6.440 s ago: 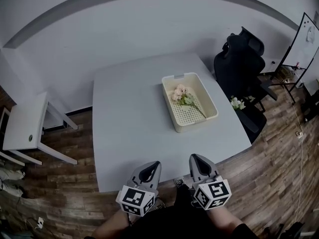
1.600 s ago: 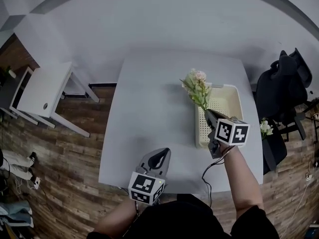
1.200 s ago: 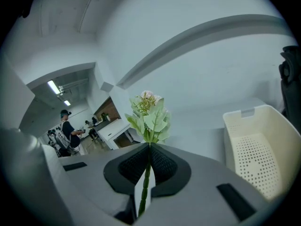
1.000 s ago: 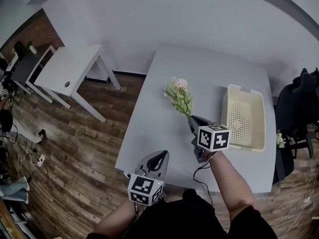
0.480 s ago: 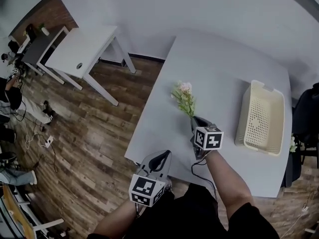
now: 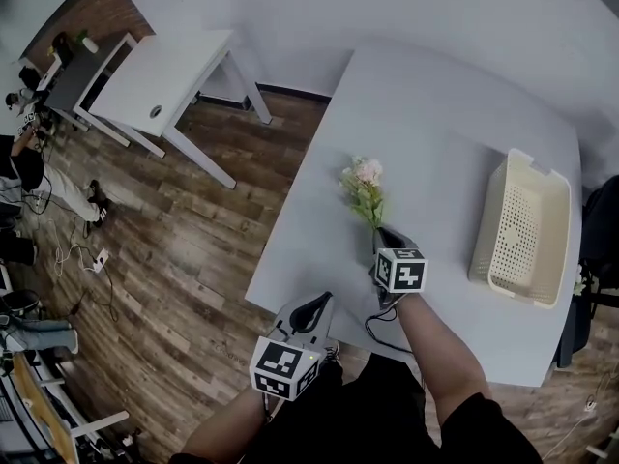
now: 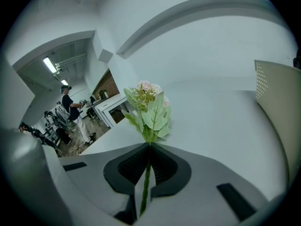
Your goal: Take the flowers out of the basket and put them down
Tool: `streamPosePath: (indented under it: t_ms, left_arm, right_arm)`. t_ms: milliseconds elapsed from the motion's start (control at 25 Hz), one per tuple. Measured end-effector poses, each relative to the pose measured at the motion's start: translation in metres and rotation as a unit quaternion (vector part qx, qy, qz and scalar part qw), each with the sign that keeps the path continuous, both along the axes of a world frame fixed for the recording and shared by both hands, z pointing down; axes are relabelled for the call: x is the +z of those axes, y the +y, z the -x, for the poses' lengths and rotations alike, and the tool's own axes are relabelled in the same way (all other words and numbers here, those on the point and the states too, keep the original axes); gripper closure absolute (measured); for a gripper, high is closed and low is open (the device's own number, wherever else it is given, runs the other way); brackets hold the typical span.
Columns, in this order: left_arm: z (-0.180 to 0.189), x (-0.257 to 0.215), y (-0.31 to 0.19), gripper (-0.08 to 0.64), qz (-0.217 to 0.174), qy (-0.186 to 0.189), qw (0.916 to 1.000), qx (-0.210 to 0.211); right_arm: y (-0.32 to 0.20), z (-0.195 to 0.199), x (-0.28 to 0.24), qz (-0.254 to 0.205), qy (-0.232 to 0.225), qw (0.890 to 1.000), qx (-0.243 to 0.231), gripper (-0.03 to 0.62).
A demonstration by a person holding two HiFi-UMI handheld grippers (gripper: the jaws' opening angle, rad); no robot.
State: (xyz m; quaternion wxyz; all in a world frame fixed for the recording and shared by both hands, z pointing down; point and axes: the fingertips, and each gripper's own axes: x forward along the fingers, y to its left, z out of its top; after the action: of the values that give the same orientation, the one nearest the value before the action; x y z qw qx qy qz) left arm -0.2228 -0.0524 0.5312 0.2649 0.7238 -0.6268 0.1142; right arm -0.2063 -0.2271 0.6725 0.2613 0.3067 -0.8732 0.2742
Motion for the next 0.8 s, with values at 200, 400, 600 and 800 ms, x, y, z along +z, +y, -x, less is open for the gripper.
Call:
streamPosePath:
  t_ms: [200,400,600,800]
  left_arm:
    - [0.006,0.0,0.002,0.554,0.001,0.001,1.0,-0.001]
    - [0.014,-0.004,0.011,0.554,-0.002,-0.003,1.0,0.0]
    - [0.015,-0.014,0.018,0.554,-0.013,-0.007,0.9998,0.013]
    - [0.009,-0.027,0.024,0.554,-0.034,-0.007,0.9985,0.043]
  right_arm:
    - [0.0,0.008,0.008,0.005,0.003,1.0,0.0,0.563]
    - [0.003,0.012,0.005,0.005,-0.001,1.0,-0.002,0.555]
    - [0.009,0.005,-0.009,0.003,-0.015,1.0,0.018,0.505]
    - [0.019,-0.015,-0.051,-0.037,-0.029,0.998,0.041,0.566]
